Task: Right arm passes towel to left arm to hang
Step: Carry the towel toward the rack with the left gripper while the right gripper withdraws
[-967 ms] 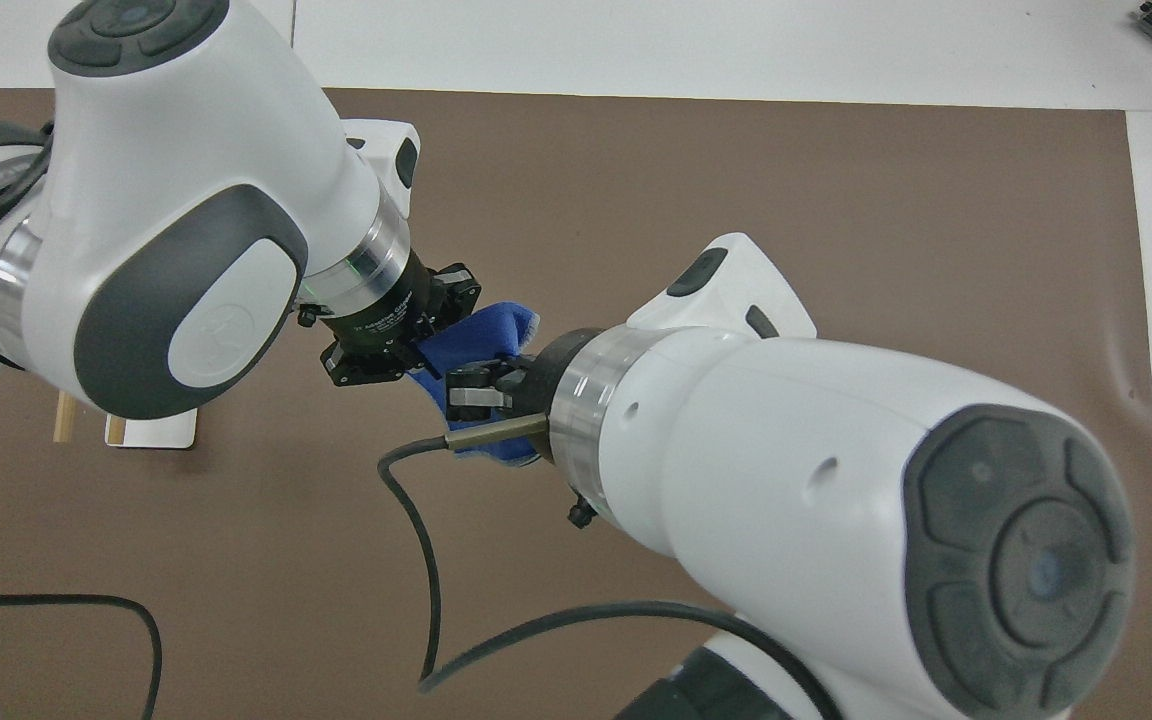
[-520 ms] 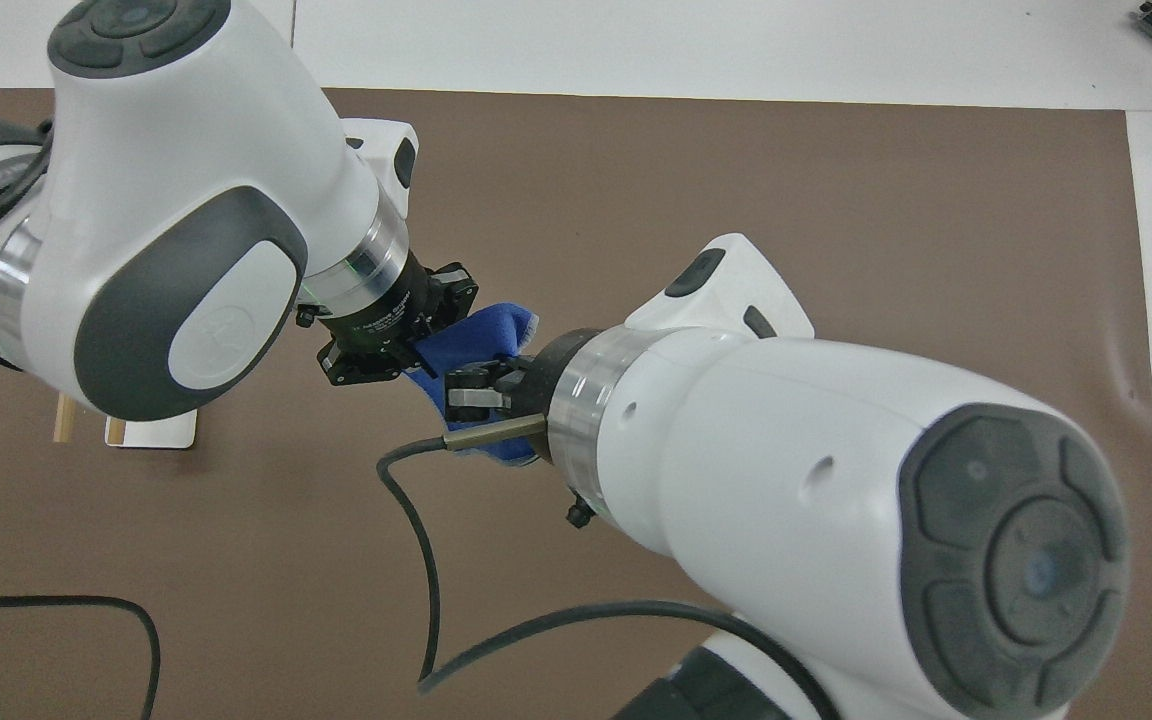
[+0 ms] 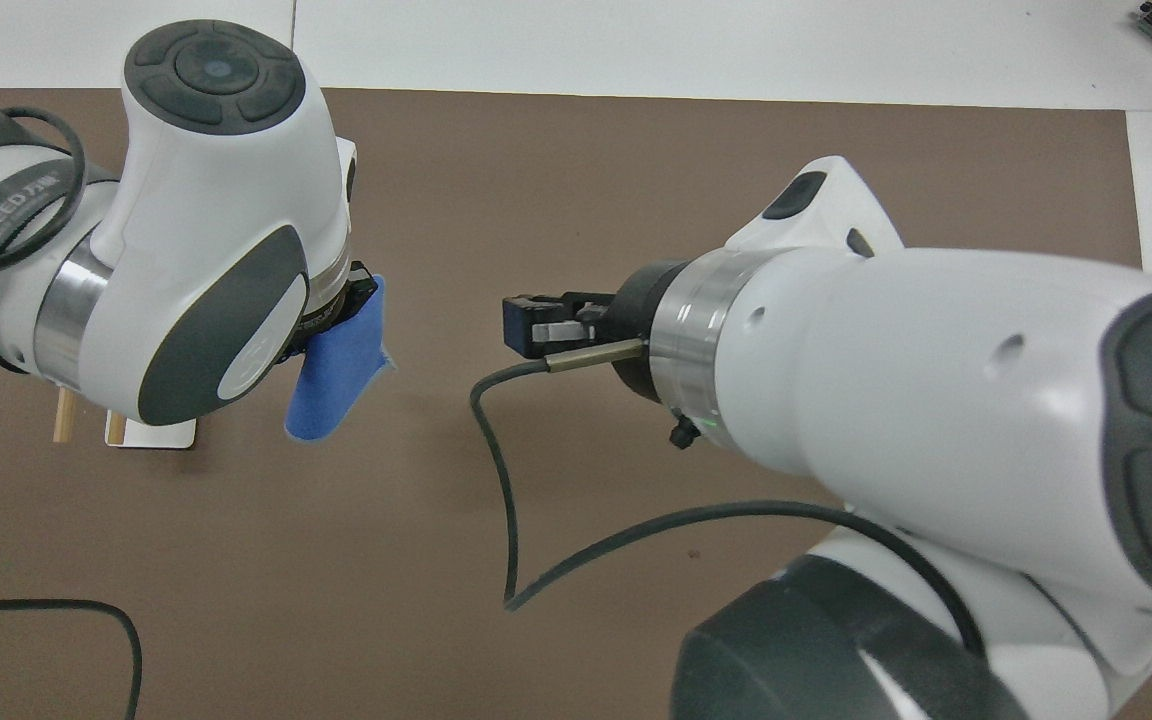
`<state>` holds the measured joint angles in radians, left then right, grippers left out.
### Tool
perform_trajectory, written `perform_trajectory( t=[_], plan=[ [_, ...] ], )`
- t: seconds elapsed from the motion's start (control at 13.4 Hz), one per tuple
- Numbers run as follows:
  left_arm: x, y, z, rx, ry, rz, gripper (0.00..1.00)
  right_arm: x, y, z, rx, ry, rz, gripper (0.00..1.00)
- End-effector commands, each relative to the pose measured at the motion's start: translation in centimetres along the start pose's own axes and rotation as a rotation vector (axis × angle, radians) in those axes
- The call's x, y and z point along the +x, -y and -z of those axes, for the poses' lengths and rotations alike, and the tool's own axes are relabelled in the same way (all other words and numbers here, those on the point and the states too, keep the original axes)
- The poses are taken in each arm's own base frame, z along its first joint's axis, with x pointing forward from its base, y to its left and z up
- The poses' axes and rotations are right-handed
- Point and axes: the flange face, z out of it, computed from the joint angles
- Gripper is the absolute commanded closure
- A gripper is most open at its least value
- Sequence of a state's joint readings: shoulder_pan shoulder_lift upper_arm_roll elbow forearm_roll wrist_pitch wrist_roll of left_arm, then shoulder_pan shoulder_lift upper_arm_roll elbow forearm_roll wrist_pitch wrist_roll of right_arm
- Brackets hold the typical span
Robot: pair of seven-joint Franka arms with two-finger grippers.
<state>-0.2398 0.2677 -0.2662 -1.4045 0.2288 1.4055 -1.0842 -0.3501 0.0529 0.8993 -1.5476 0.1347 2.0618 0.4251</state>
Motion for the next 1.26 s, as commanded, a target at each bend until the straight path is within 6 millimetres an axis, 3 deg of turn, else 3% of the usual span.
perform_trajectory(
  t=[0.0,0.45,0.59,0.97,1.19],
  plan=[
    [-0.1,2.3,-1.5,0.105,-0.087,0.009,1.0,2.1,-4.4,0.3,-0.012,-0.006,0.044,0.28],
    [1.5,4.2,-2.8,0.262,-0.213,0.078,1.0,4.6,-16.2,2.0,-0.182,0.077,0.248,0.28],
    [2.2,4.9,-3.3,0.301,-0.259,0.127,1.0,4.6,-18.0,2.7,-0.283,0.132,0.327,0.3],
    [3.5,6.5,-4.8,0.439,-0.392,0.191,1.0,3.7,-23.8,4.8,-0.339,0.29,0.274,0.3],
    [4.8,5.1,-9.6,0.602,-0.448,0.232,1.0,2.8,-26.5,5.9,-0.399,0.368,0.242,0.3]
  ],
)
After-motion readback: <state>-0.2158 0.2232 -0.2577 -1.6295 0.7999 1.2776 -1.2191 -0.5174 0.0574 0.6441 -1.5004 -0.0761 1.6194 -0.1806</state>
